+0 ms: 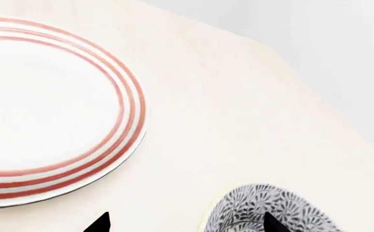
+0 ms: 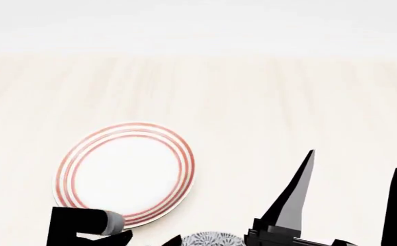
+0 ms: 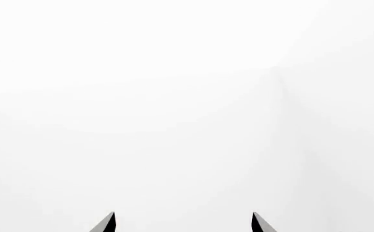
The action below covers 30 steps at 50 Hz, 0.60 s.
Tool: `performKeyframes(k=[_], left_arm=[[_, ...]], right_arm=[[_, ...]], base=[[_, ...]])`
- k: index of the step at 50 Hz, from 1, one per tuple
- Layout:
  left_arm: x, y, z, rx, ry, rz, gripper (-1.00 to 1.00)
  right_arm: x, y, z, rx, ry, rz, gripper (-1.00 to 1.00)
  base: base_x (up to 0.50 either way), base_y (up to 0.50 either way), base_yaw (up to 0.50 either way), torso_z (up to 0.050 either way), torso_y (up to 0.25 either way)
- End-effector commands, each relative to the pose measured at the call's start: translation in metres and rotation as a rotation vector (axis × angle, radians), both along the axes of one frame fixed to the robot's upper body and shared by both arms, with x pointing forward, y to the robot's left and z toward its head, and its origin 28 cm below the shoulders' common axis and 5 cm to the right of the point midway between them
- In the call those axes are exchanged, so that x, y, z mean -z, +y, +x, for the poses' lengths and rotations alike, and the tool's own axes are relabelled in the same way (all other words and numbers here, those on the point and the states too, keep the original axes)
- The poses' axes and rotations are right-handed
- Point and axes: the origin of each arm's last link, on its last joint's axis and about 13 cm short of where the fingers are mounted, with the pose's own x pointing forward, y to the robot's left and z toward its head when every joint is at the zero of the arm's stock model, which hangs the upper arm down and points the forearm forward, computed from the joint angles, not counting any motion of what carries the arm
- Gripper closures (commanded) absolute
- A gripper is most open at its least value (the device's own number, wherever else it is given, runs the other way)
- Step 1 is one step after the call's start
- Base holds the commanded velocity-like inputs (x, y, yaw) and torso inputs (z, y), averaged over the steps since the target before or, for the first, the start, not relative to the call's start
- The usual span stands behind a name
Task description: Put the bowl on the plate.
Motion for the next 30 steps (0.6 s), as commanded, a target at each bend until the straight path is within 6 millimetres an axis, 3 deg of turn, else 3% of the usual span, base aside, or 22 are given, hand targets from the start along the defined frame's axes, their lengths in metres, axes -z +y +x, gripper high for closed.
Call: performKeyframes(k=[1,8,30], left_arm=[[-0.012,-0.004,0.003,0.022,0.064,-0.122,-1.00],[-0.008,-0.004,0.007,-0.009,0.155,-0.146,-1.00],[0.007,-0.006,0.007,0.000,0.153,-0.048,-1.00]], right_arm=[[0.002,-0.001,0.000,0.009,0.002,-0.011,-1.00],[0.002,-0.001,0.000,0.009,0.004,-0.012,-1.00],[0.003,0.001,0.000,0.002,0.010,-0.011,-1.00]], base=[[0.00,0.00,0.00,0.000,0.000],[0.00,0.00,0.00,0.000,0.000],[0.00,0.00,0.00,0.000,0.000]])
